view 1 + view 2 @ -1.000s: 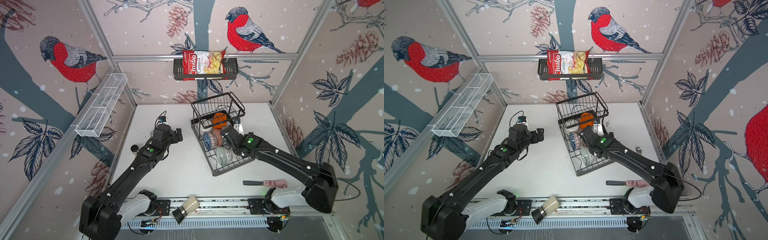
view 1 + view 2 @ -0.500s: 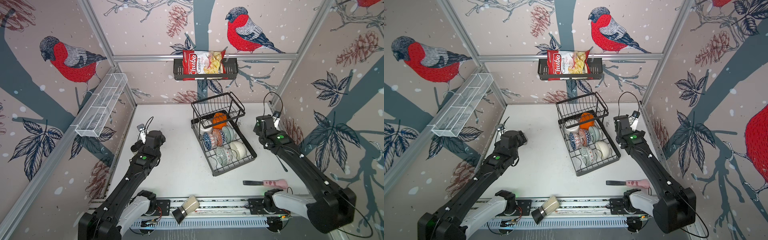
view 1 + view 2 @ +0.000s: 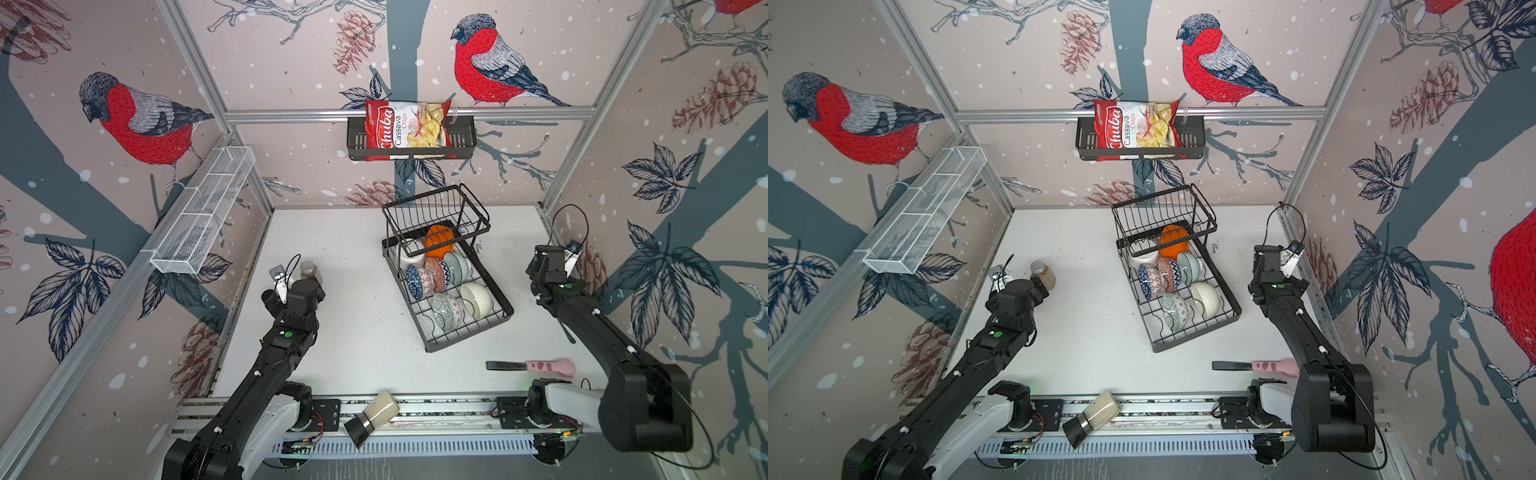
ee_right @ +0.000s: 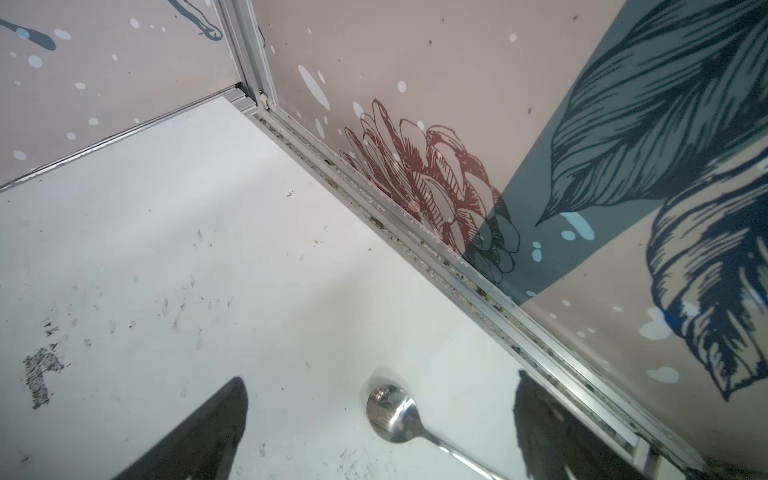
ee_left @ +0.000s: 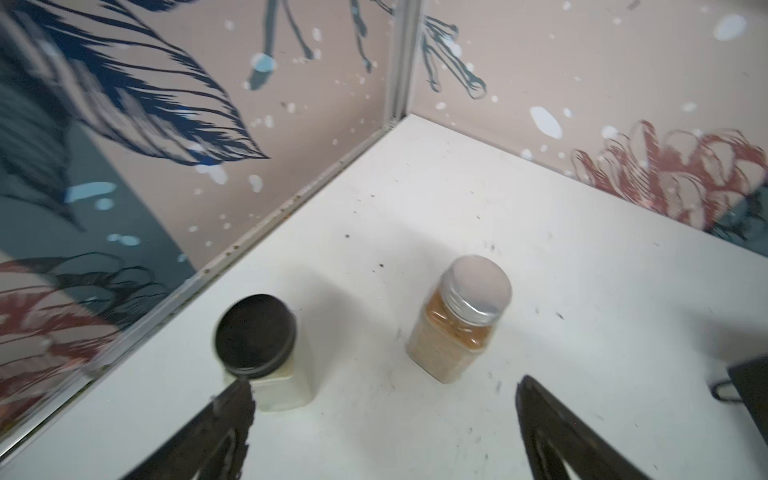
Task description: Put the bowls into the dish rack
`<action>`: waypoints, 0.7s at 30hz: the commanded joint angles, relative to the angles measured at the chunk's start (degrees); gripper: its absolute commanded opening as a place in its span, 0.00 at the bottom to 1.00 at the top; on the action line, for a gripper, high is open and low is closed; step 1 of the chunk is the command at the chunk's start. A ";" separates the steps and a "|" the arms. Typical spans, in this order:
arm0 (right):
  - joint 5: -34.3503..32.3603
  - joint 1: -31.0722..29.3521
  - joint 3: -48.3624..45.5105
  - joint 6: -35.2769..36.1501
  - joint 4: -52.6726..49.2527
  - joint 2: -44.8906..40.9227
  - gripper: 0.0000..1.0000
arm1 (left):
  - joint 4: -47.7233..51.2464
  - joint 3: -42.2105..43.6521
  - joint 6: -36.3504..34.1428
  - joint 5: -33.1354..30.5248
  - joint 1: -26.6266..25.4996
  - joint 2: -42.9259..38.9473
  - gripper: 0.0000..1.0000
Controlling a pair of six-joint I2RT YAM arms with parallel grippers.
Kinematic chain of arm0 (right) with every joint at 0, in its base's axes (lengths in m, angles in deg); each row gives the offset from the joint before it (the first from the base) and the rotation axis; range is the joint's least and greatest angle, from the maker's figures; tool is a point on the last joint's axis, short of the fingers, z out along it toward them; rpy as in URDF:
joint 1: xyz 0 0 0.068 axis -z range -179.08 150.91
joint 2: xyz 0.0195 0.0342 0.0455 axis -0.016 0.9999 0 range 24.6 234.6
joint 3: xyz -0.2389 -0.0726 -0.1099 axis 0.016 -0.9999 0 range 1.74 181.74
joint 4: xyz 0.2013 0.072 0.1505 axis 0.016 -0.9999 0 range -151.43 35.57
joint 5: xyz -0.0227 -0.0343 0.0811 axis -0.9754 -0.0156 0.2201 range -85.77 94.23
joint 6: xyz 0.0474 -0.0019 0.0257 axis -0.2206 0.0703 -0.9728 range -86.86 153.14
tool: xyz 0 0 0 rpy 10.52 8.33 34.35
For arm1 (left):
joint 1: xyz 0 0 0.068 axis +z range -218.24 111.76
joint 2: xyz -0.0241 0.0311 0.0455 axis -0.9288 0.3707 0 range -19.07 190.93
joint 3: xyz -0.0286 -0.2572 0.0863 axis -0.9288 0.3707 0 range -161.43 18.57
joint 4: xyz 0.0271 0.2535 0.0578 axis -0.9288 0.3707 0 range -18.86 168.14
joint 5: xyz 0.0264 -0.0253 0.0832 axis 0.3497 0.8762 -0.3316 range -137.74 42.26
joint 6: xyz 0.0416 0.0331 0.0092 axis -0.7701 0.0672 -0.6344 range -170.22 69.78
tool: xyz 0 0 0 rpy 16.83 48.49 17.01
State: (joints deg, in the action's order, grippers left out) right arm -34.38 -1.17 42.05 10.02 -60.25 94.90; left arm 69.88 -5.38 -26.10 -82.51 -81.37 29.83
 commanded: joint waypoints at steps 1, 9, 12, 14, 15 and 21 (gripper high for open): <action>-1.04 0.88 -3.01 2.16 12.49 1.22 1.00 | -12.71 1.60 -8.10 9.11 0.16 2.20 0.97; 1.36 1.20 -12.94 2.73 28.62 0.89 1.00 | -28.02 8.94 -14.20 13.49 0.15 3.13 0.97; 3.49 1.25 -16.95 4.00 36.67 1.18 0.99 | -29.89 9.61 -14.69 13.40 0.12 3.28 0.97; 5.49 1.13 -19.46 5.22 42.46 1.94 1.00 | -31.34 9.97 -15.09 13.04 0.12 3.53 0.97; 6.17 1.10 -20.31 5.87 44.86 3.09 1.00 | -31.82 10.00 -15.43 13.05 0.12 3.78 0.97; 7.95 0.69 -22.47 9.57 56.72 7.92 1.00 | -34.49 8.98 -18.15 12.32 0.14 8.97 0.97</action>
State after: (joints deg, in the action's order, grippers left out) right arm -28.06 -0.23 20.02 16.71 -14.72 101.85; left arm 40.39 4.13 -41.77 -70.05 -81.30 37.31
